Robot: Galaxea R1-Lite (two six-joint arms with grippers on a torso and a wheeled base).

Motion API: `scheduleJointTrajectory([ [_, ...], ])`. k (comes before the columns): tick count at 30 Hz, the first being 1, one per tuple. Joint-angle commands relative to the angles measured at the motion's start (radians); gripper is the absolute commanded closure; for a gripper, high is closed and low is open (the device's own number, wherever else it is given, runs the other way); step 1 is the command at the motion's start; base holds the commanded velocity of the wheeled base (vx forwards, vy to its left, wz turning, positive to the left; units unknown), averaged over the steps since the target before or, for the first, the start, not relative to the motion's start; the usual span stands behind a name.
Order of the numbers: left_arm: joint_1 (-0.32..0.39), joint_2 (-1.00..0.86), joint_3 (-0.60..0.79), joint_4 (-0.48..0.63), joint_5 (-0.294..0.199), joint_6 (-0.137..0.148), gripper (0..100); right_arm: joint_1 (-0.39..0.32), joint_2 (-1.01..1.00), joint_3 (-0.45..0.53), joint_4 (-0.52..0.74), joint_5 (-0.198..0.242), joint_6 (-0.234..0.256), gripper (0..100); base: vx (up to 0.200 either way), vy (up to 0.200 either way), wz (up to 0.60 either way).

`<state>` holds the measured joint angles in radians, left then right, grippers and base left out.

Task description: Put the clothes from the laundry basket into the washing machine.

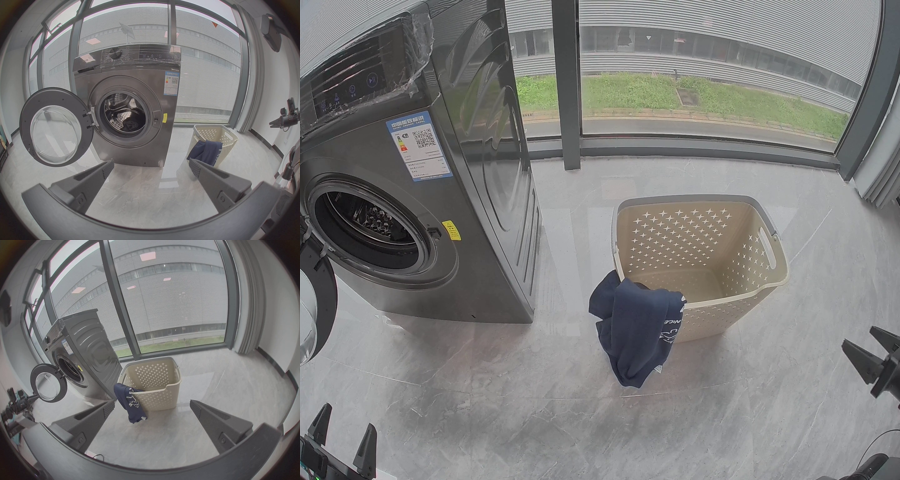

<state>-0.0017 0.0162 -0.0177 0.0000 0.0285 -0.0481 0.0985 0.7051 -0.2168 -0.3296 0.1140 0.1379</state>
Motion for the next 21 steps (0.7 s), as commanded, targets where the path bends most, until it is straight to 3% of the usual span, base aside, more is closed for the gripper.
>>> scheduleJointTrajectory([
  [1,0.000,-0.007,0.016,0.000,0.001,-0.001,0,0.268,0.475,-0.001,-0.259,-0.091,0.137,0,0.000,0.000,0.00],
  [4,0.000,-0.007,0.016,-0.002,0.001,0.005,0,0.313,0.502,-0.019,-0.261,-0.099,0.161,0,0.000,0.000,0.00],
  [12,0.000,-0.007,0.018,-0.003,0.002,0.007,0,0.349,0.597,-0.075,-0.267,-0.096,0.166,0,0.000,0.000,0.00],
  [17,0.000,-0.007,0.018,-0.003,0.002,0.007,0,0.400,0.717,-0.087,-0.345,-0.099,0.163,0,0.000,0.000,0.00],
  [20,0.000,-0.007,0.018,-0.003,0.002,0.007,0,0.440,0.798,-0.075,-0.434,-0.137,0.163,0,0.000,0.000,0.00],
  [21,0.000,-0.007,0.018,-0.003,0.001,0.007,0,0.460,0.823,-0.073,-0.463,-0.168,0.163,0,0.000,0.000,0.00],
])
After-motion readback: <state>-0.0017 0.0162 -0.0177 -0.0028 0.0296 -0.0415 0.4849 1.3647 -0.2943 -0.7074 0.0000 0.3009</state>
